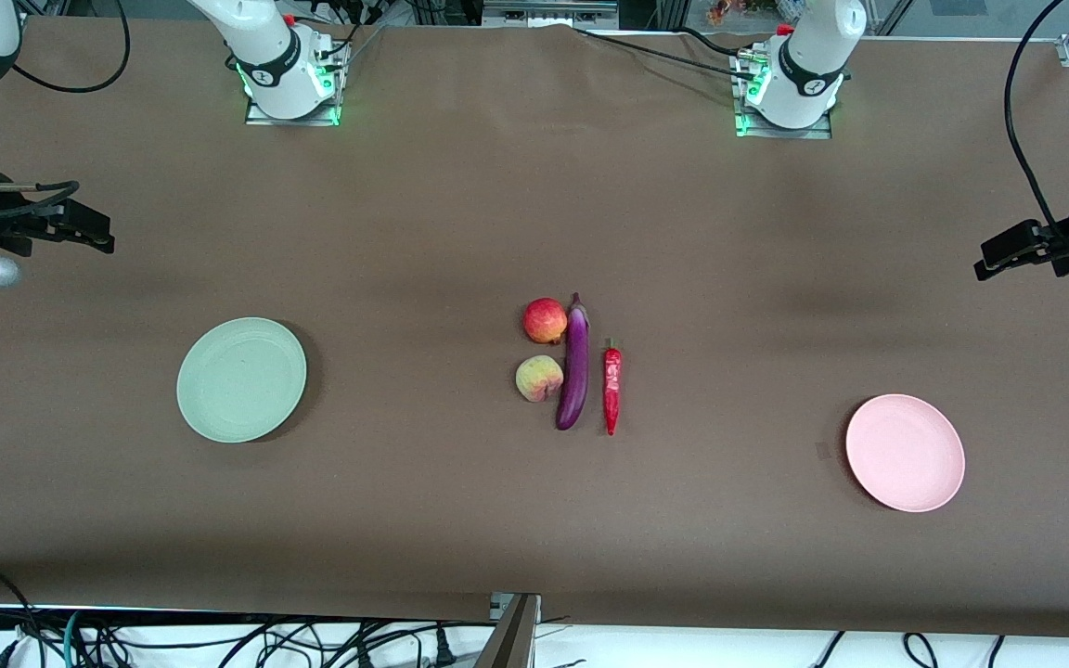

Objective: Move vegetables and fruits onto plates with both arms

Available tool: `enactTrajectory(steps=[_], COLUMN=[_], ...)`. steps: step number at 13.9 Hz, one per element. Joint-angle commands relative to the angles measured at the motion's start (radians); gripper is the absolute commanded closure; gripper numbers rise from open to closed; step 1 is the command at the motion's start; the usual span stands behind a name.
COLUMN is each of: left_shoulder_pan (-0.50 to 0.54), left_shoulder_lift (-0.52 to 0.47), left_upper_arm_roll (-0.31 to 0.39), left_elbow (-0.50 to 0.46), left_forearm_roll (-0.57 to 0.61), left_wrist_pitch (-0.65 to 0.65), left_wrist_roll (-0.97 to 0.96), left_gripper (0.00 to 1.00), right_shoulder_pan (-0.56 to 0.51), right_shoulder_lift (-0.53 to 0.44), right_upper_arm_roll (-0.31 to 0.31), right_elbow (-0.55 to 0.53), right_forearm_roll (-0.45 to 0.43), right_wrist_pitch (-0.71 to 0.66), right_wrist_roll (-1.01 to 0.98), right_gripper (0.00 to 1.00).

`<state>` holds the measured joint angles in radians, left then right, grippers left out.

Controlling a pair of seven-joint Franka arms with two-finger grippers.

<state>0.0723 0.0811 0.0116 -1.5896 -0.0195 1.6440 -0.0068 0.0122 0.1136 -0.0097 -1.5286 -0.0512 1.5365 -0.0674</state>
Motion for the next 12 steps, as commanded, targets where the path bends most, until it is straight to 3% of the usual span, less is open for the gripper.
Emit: enactTrajectory(steps=[1, 8, 12], left_shoulder_pan=[0.009, 0.021, -0.073], left_shoulder_lift=[0.022, 0.048, 0.129], left_upper_arm_roll=[-0.001, -0.004, -0.025], left_elbow=[0.037, 0.037, 0.075], left_forearm_roll=[-0.008, -0.063, -0.057], left_wrist_pitch=[-0.024, -0.023, -0.021], left_wrist_roll=[0.005, 0.001, -0.037], left_gripper=[0.00, 0.00, 0.00], right_shoulder_pan=[-0.009, -0.009, -0.011], right_shoulder_lift=[0.014, 0.014, 0.014], right_upper_arm_roll=[0.005, 0.005, 0.005], right_elbow=[0.028, 0.028, 0.028], right_forearm_roll=[0.005, 0.005, 0.005], right_wrist_pitch=[-0.009, -0.007, -0.007], right_wrist_roll=[0.005, 0.005, 0.008], right_gripper=[0.00, 0.00, 0.00])
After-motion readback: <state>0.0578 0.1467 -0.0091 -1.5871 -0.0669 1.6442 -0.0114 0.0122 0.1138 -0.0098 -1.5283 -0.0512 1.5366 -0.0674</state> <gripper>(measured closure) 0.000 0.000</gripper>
